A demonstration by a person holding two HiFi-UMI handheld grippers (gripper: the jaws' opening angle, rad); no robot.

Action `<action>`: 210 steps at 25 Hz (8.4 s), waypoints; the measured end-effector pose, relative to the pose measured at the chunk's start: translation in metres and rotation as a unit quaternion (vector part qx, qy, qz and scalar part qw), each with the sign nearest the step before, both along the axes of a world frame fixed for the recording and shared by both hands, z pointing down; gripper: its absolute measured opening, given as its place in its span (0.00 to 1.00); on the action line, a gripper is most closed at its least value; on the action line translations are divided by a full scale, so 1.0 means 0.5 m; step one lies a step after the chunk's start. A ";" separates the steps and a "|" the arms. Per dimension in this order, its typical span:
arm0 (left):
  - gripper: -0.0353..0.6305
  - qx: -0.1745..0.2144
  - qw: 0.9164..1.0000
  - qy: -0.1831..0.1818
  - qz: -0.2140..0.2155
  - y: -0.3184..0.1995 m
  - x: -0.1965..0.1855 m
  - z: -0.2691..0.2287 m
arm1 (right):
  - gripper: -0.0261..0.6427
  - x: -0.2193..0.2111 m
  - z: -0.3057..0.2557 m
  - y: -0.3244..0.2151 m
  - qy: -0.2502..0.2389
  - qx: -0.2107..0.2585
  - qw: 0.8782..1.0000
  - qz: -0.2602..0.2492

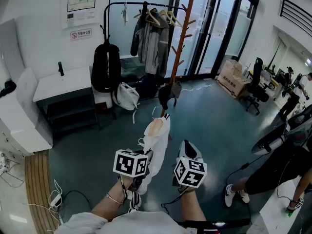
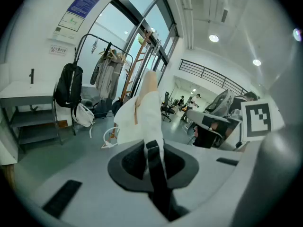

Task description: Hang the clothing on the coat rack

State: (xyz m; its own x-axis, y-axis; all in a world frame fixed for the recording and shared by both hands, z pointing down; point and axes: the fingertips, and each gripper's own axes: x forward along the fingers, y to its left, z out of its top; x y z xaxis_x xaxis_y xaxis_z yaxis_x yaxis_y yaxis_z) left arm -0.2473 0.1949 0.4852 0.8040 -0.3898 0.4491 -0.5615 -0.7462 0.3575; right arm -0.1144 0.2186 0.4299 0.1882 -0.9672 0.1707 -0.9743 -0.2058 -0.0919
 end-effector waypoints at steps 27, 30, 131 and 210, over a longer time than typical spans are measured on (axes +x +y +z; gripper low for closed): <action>0.10 0.001 1.000 -0.005 0.031 -0.098 -0.033 -0.010 | 0.07 -0.044 0.006 -0.090 -0.029 -0.007 0.999 0.020; 0.10 0.001 1.000 0.000 0.031 -0.109 -0.023 -0.013 | 0.07 -0.032 0.009 -0.096 -0.028 -0.010 0.999 0.023; 0.10 0.004 0.992 0.003 0.130 -0.780 0.681 -0.022 | 0.07 0.623 0.049 -0.813 -0.048 -0.028 0.997 0.046; 0.10 0.015 0.999 0.021 -0.031 -1.125 1.080 -0.158 | 0.07 0.995 -0.016 -1.182 -0.050 0.002 0.995 -0.089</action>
State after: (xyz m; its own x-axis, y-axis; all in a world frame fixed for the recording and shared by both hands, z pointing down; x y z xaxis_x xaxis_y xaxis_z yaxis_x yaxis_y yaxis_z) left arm 0.2930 -0.3677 0.4061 0.7959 -0.4526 0.4020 -0.5919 -0.7212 0.3599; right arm 0.3833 -0.3724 0.4220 -0.0035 -0.9843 0.1765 -0.9813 -0.0306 -0.1902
